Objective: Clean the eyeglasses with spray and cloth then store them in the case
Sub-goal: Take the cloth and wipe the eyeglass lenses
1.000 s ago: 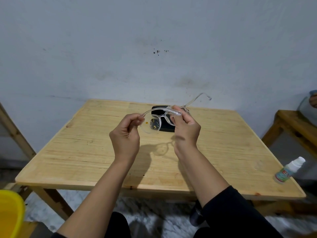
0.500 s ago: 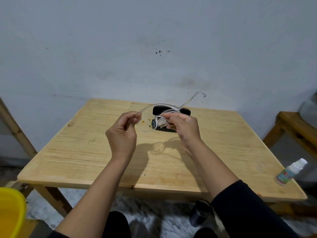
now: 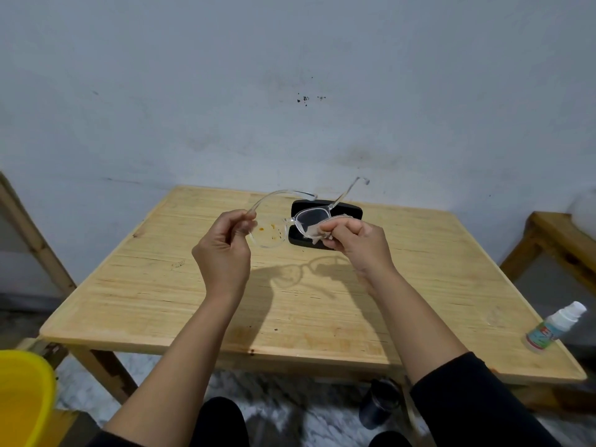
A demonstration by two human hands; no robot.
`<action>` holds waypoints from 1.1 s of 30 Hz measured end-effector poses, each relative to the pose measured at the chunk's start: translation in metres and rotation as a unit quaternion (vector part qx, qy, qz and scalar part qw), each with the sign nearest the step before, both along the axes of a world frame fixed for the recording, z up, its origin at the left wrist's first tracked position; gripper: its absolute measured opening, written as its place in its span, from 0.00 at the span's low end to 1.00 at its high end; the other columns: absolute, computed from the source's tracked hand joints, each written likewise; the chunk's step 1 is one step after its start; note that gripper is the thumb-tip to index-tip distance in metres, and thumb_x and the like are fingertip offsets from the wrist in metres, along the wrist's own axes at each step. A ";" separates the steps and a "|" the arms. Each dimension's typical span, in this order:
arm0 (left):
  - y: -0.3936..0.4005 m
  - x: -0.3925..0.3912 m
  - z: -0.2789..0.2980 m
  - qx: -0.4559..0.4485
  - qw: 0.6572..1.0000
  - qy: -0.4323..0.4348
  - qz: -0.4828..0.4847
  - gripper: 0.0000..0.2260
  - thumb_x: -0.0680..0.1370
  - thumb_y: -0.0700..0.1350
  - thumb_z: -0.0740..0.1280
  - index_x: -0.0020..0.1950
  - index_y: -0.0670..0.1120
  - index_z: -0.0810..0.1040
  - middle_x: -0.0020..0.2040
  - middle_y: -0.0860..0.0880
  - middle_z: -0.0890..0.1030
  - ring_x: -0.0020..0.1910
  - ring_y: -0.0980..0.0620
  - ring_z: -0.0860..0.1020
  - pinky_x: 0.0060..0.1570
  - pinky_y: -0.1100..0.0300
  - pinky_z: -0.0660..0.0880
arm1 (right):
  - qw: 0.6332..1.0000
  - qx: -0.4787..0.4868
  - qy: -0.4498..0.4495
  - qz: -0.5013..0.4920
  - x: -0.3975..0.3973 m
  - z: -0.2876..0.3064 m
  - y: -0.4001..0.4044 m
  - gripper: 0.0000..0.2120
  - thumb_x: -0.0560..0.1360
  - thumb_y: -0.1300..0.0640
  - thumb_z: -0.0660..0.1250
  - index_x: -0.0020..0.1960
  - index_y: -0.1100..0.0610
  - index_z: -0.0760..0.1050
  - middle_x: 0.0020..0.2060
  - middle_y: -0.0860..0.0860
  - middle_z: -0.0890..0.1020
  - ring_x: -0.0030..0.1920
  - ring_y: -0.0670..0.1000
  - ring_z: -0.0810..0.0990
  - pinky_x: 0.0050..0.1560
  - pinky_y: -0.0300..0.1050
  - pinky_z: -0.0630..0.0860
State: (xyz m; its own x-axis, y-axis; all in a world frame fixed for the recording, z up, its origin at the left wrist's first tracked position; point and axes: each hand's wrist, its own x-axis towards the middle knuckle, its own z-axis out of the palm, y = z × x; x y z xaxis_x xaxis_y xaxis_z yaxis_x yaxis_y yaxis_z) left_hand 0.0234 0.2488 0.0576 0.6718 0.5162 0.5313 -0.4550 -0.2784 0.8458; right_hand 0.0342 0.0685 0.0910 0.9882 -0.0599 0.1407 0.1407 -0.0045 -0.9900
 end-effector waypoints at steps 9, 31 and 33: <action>-0.014 -0.002 -0.002 -0.027 0.999 0.002 0.031 0.10 0.75 0.35 0.66 0.46 0.50 0.80 0.40 0.62 0.81 0.43 0.67 0.80 0.45 0.74 0.72 | 0.967 0.240 0.081 0.009 -0.016 -0.014 0.040 0.13 0.76 0.72 0.59 0.41 0.62 0.79 0.39 0.53 0.84 0.42 0.50 0.82 0.50 0.39 0.80; -0.015 -0.008 -0.001 -0.046 0.999 0.014 0.021 0.10 0.75 0.35 0.67 0.45 0.50 0.81 0.41 0.61 0.81 0.43 0.68 0.79 0.44 0.76 0.71 | 0.994 0.069 -0.033 -0.074 -0.022 -0.011 0.071 0.13 0.74 0.67 0.63 0.49 0.49 0.72 0.46 0.44 0.78 0.40 0.41 0.82 0.49 0.44 0.81; -0.015 -0.008 -0.001 -0.042 0.999 0.011 0.021 0.10 0.75 0.35 0.67 0.45 0.50 0.81 0.41 0.61 0.81 0.43 0.68 0.79 0.44 0.75 0.71 | 0.994 0.070 -0.030 -0.073 -0.021 -0.011 0.071 0.12 0.75 0.67 0.64 0.46 0.49 0.72 0.44 0.45 0.79 0.40 0.42 0.82 0.48 0.44 0.81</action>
